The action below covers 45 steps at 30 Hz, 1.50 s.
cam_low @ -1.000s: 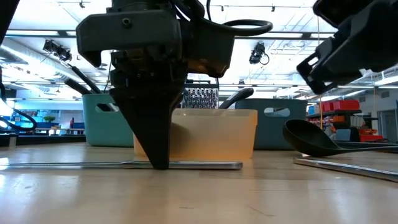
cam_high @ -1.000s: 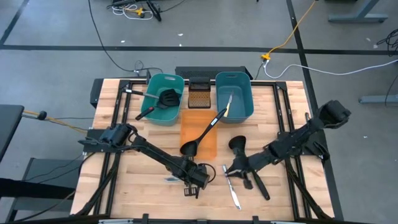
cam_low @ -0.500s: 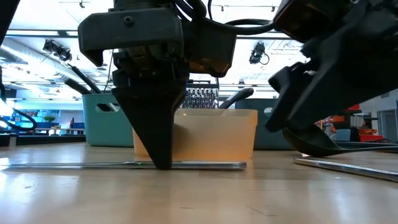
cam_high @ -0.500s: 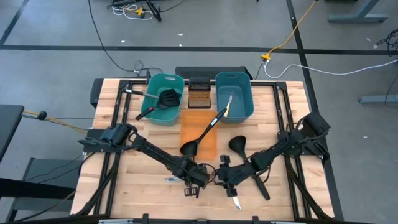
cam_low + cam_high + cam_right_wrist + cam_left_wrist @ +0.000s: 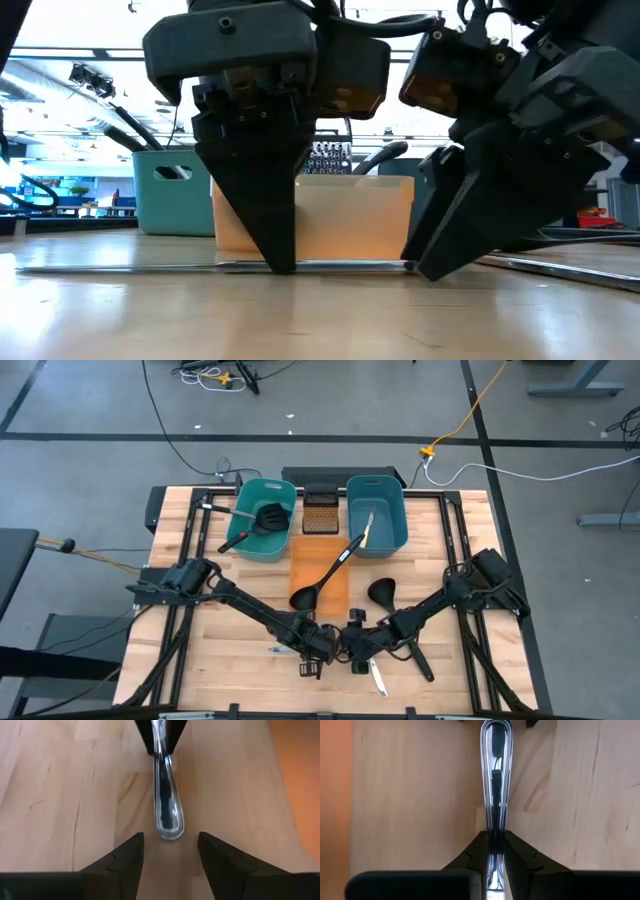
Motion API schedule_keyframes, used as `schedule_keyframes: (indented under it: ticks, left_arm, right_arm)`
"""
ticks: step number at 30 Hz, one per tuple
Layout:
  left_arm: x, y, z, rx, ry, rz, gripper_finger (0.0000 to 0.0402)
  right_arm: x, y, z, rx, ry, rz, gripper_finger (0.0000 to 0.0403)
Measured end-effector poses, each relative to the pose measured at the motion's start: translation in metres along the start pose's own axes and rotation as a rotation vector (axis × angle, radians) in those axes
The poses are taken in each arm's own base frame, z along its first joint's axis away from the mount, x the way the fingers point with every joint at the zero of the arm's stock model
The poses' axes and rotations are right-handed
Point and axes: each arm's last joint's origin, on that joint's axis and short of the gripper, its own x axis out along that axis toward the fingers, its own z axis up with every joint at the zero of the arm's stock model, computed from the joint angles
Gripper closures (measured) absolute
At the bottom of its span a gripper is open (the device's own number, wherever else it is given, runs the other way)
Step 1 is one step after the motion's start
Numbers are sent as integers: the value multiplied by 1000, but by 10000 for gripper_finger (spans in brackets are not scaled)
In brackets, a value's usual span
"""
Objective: Pick & Place Kitchen Items
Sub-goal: Put the left silver knife into the blue bin
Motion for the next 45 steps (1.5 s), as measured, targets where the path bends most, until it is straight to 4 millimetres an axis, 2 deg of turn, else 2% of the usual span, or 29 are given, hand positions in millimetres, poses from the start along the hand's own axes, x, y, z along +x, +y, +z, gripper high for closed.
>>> schedule_keyframes:
  ticks: [12,22,32,38,45]
  left_arm:
    - [1,2,5,-3,-26,-18,352]
    - [2,3,6,16,-35,-18,354]
    - [2,2,9,16,-75,-6,352]
    - [2,2,10,19,-82,-4,347]
    - [2,3,11,34,-84,-8,321]
  right_arm:
    - [2,-1,0,3,-2,2,210]
    - [17,-2,-11,-7,53,19,318]
    - [-5,-3,2,-31,20,41,318]
    - [-8,-3,3,-42,17,38,318]
    - [-10,-2,8,-60,7,26,318]
